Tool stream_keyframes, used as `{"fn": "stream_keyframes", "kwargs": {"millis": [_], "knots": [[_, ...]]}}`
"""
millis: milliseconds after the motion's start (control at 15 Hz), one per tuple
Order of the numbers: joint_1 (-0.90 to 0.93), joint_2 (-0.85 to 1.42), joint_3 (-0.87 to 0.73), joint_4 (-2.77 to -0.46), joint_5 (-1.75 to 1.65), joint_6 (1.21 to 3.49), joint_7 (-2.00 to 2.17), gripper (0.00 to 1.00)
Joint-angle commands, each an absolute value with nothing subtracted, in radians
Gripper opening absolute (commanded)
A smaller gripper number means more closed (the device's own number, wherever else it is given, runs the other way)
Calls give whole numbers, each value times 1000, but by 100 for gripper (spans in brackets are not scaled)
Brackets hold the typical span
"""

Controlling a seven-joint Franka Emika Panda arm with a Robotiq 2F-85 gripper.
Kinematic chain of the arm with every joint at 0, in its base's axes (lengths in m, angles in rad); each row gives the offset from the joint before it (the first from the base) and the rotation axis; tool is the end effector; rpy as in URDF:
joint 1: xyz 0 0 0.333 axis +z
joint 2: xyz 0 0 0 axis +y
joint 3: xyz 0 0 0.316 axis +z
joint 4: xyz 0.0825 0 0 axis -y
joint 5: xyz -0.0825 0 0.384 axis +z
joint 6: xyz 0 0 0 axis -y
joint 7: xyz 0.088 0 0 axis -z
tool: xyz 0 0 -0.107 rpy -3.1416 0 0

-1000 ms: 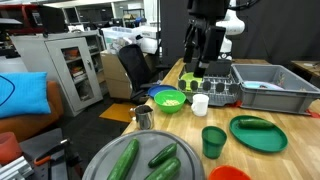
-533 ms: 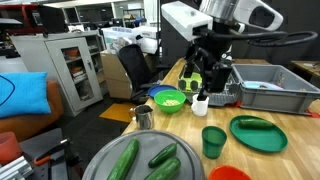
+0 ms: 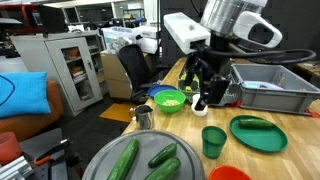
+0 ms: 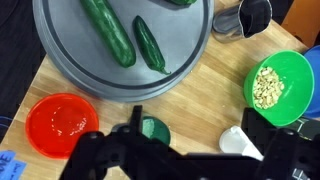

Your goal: Pick up the green cup from the table and pour its contents in the silver cup.

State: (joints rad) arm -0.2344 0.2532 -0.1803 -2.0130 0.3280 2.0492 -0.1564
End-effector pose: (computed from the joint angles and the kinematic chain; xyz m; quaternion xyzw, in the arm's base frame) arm 0.5311 -0.2119 0.3158 -0.9643 0.2157 0.0670 0.1382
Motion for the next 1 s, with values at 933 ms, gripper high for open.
{"fn": "stream_keyframes", "kwargs": {"millis": [933], "knots": [[-382, 705, -145, -1549, 558, 1736, 120, 100]]}}
